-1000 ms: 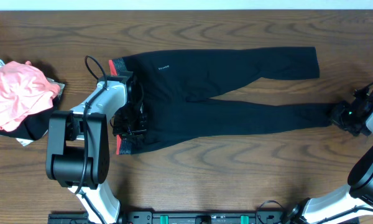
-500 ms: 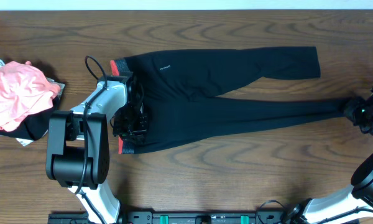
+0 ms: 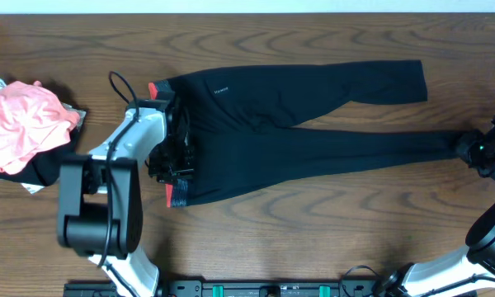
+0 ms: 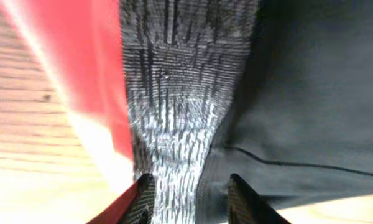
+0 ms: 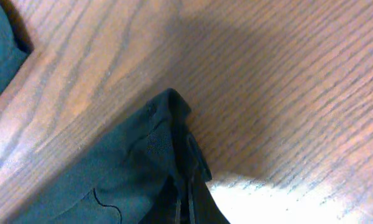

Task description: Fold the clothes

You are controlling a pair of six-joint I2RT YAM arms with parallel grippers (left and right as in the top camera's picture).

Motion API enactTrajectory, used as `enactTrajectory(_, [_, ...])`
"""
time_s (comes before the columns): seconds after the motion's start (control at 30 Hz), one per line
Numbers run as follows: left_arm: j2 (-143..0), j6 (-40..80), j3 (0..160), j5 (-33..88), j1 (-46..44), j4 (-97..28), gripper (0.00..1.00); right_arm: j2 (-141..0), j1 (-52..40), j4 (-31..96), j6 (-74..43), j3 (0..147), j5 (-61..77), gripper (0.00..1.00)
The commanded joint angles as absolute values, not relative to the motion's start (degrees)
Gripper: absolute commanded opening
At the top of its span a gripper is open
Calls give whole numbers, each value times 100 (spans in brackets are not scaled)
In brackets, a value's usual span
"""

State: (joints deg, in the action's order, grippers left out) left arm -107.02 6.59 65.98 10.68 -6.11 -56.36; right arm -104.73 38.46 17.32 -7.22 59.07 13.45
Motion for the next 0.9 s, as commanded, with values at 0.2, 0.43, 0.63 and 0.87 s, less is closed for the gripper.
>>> enactTrajectory(0.2, [-10097,1306,6587,331,-607,-5795,40,-10503,3898,1920,-760,6020,1288,1])
enactTrajectory(0.43, [-10110,1682,6372,333,-576,-6101,55,-10503,3898,2027,-757,6020,1288,1])
enactTrajectory(0.63, [-10127,1857,5872,338,-445,-5638,68,-10503,3898,2038,-760,6020,1288,1])
enactTrajectory(0.87, [-10197,1529,5290,1096,-377,-4987,70,-10503,3898,2038,-760,6020,1288,1])
